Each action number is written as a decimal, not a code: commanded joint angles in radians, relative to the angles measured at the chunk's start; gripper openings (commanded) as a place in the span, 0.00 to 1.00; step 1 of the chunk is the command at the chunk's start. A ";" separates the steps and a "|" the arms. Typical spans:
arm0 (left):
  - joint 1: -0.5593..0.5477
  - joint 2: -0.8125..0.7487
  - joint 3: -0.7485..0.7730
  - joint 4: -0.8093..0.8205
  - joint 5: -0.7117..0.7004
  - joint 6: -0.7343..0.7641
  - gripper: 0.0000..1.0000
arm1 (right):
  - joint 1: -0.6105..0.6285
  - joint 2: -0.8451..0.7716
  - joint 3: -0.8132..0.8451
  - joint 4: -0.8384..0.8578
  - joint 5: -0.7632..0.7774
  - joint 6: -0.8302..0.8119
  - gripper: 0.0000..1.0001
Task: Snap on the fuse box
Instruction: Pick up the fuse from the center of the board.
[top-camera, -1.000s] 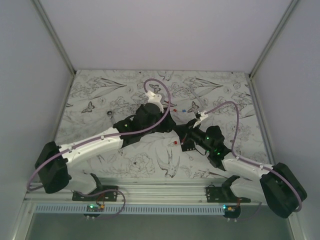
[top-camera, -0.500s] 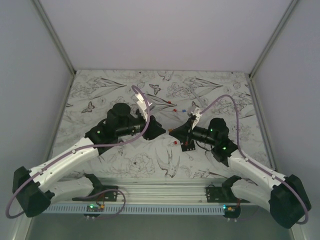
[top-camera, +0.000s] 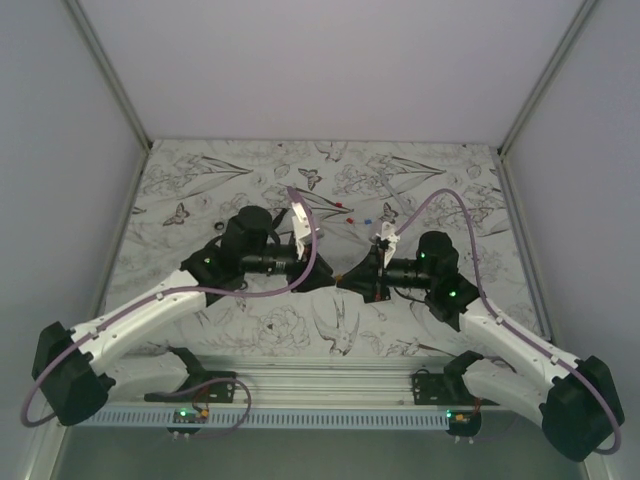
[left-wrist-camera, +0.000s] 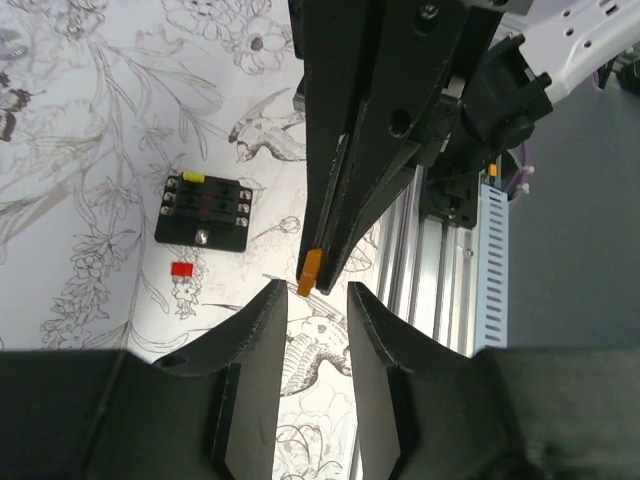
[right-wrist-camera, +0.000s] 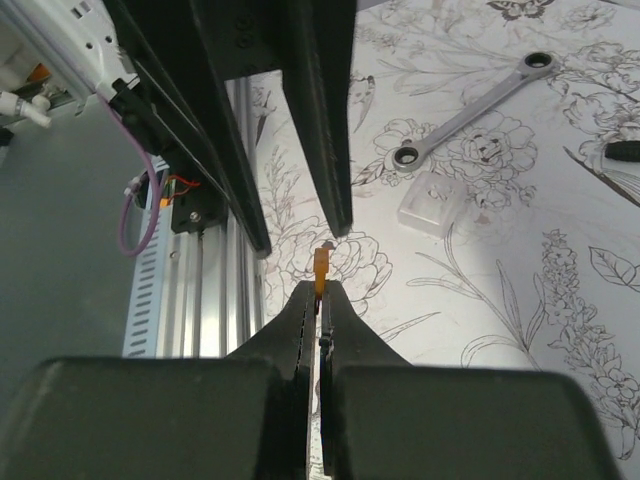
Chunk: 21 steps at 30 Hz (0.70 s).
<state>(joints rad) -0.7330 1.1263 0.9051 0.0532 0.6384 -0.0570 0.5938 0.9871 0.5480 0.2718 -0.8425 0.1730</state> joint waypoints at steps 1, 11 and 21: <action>0.004 0.032 0.033 -0.015 0.082 0.054 0.33 | -0.006 -0.015 0.036 -0.024 -0.061 -0.024 0.00; 0.002 0.067 0.054 -0.019 0.176 0.070 0.22 | -0.005 -0.002 0.040 -0.022 -0.096 -0.030 0.00; -0.004 0.092 0.066 -0.028 0.229 0.089 0.10 | -0.004 0.006 0.046 -0.025 -0.130 -0.033 0.00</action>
<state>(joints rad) -0.7322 1.2087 0.9447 0.0212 0.7891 -0.0010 0.5930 0.9874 0.5488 0.2447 -0.9512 0.1596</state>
